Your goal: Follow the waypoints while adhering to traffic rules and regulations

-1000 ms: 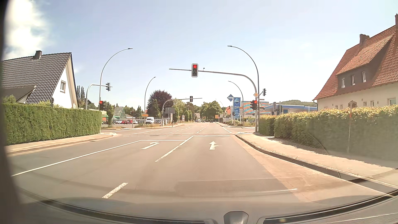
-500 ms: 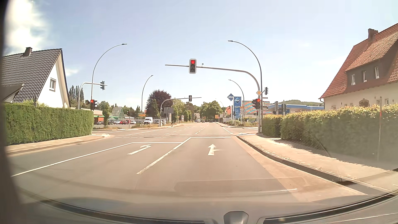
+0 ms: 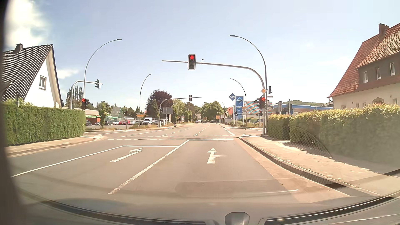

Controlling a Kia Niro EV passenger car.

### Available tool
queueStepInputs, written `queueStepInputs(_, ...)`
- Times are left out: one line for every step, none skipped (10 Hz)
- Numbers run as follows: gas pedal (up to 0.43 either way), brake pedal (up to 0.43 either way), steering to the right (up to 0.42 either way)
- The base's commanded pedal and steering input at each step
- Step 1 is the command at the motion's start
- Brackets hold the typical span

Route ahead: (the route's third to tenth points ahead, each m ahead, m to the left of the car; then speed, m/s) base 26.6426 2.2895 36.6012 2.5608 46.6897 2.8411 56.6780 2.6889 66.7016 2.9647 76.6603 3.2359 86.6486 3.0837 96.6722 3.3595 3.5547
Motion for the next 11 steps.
queueStepInputs(0.000,0.006,0.005)
queueStepInputs(0.000,0.006,0.005)
queueStepInputs(0.000,0.006,0.005)
queueStepInputs(0.000,0.006,0.005)
queueStepInputs(0.000,0.006,0.005)
queueStepInputs(0.000,0.006,0.005)
queueStepInputs(0.000,0.006,0.005)
queueStepInputs(0.000,0.006,0.005)
queueStepInputs(0.000,0.006,0.005)
queueStepInputs(0.000,0.006,0.005)
queueStepInputs(0.000,0.006,0.005)
